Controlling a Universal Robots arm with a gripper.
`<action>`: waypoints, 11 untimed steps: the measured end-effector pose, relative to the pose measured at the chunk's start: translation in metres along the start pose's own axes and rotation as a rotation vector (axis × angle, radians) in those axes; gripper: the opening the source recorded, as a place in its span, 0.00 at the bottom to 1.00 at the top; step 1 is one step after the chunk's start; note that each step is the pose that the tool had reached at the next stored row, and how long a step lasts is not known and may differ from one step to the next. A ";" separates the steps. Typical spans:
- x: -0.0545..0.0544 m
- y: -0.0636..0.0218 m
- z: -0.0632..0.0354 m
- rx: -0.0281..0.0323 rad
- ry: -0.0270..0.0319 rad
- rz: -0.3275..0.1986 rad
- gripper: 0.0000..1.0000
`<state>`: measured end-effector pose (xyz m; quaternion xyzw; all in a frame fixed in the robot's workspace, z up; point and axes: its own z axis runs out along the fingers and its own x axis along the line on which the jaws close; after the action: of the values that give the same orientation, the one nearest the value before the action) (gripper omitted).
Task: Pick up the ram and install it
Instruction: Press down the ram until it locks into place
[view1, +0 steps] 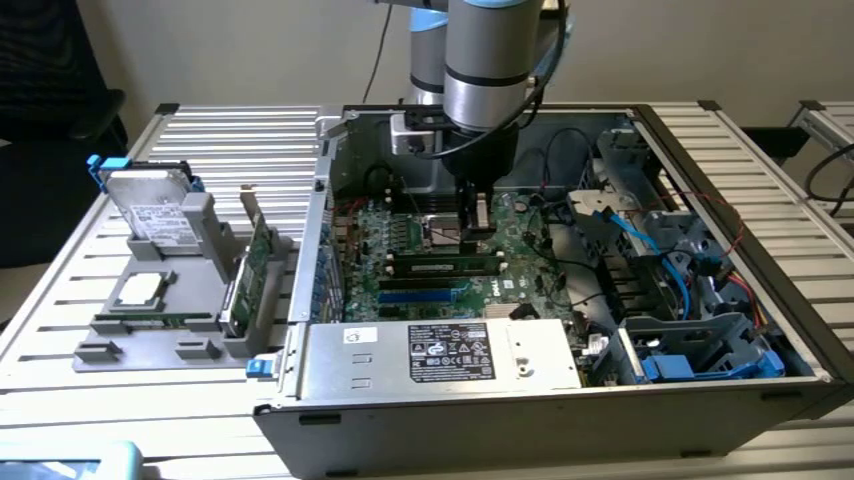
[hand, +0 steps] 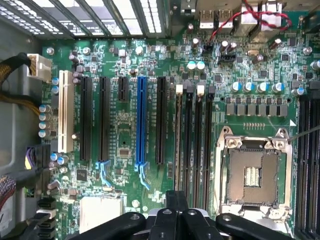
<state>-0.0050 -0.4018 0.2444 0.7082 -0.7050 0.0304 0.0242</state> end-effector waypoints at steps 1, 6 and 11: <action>0.000 -0.0027 0.0003 0.0000 0.0004 0.000 0.11; -0.001 -0.0064 0.0050 -0.0002 0.0026 0.001 0.11; -0.005 -0.0071 0.0104 -0.0002 0.0045 0.001 0.11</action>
<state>0.0022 -0.3981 0.2338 0.7078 -0.7052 0.0319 0.0259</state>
